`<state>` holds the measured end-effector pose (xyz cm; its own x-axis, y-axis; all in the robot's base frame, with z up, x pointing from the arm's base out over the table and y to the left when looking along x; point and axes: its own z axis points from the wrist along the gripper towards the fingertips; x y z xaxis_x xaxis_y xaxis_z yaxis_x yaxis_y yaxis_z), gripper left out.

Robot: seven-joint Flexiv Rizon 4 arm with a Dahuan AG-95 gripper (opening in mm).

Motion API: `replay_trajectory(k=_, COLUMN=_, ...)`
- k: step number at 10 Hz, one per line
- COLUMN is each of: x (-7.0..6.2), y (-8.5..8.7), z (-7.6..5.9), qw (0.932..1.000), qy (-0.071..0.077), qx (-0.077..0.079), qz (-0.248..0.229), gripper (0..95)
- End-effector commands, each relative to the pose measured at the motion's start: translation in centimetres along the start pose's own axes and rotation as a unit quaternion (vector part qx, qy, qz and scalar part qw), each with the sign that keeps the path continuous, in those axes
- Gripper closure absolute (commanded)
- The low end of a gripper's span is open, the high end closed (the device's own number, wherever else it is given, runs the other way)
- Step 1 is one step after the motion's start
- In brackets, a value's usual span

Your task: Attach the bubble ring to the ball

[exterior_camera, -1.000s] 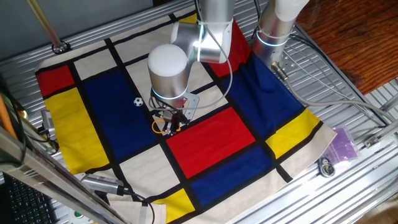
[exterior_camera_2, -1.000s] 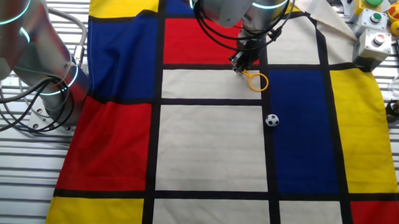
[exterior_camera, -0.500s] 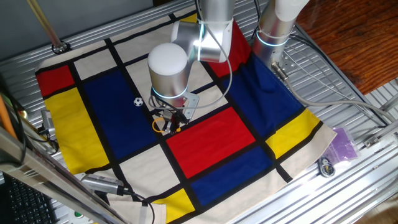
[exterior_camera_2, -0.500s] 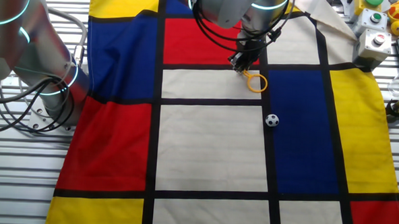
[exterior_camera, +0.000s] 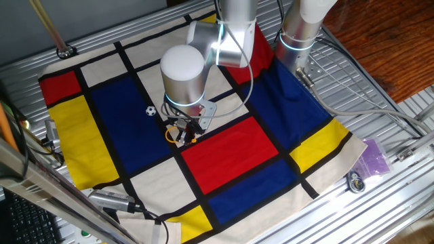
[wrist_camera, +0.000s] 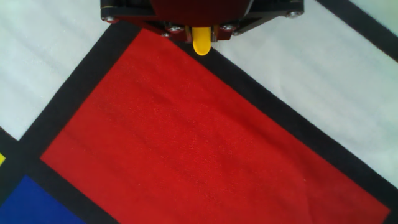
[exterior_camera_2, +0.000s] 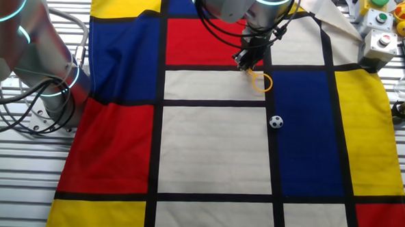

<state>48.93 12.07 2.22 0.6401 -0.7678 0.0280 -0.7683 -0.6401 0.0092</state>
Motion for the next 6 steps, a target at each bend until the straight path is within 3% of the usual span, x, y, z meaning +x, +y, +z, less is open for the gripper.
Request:
replay_trajectory(k=1, x=0.6, y=0.3, z=-0.5, qw=0.9997, qy=0.006, qx=0.002, qz=0.023, gripper=95.0)
replay_trajectory(k=6, x=3.4, y=1.3, z=-3.0, qw=0.9989, qy=0.029, qx=0.0, qz=0.036, gripper=95.0)
